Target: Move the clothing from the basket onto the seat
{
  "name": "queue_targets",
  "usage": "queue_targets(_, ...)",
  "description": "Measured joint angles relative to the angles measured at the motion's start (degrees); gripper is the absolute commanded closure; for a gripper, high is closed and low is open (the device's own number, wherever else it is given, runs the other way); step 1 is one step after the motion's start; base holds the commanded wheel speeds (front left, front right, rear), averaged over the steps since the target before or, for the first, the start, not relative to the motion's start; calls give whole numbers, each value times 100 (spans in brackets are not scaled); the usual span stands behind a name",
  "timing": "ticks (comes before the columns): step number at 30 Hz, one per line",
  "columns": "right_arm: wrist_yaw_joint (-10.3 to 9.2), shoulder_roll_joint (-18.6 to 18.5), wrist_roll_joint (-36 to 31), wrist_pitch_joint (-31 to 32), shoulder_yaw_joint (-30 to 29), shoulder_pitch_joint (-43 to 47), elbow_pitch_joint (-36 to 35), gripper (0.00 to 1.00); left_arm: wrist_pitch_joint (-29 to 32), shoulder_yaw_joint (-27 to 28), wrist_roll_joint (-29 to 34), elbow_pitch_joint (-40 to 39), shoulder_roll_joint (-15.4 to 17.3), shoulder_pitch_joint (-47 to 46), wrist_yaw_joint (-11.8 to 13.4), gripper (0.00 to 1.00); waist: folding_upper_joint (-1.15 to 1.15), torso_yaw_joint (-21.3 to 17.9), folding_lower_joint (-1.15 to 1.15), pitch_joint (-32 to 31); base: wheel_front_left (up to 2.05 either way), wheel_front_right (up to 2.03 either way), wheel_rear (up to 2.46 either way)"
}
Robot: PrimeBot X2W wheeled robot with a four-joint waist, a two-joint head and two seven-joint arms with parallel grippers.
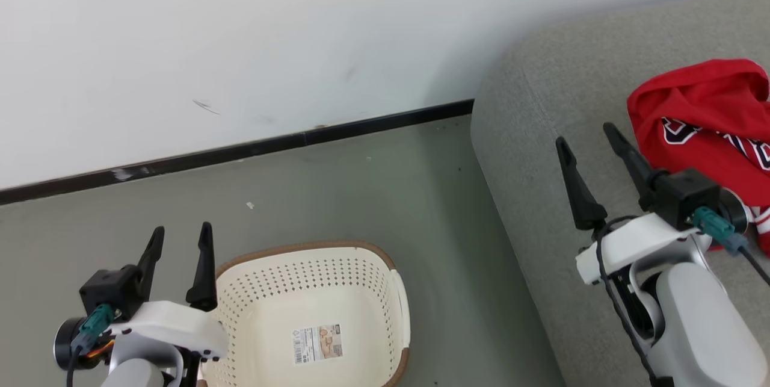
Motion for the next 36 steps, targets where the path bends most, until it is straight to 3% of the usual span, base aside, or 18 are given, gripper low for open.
queue_targets(14, 0, 60, 21, 0, 100, 869, -134, 0, -2, 590, 155, -503, -109, 577, 171, 0, 0, 505, 0, -458, 0, 0, 0)
queue_targets(36, 0, 147, 363, 0, -218, 1946, -461, 0, -1, 666, 479, -661, -278, 1185, 143, 0, 0, 1063, 0, -915, 0, 0, 0)
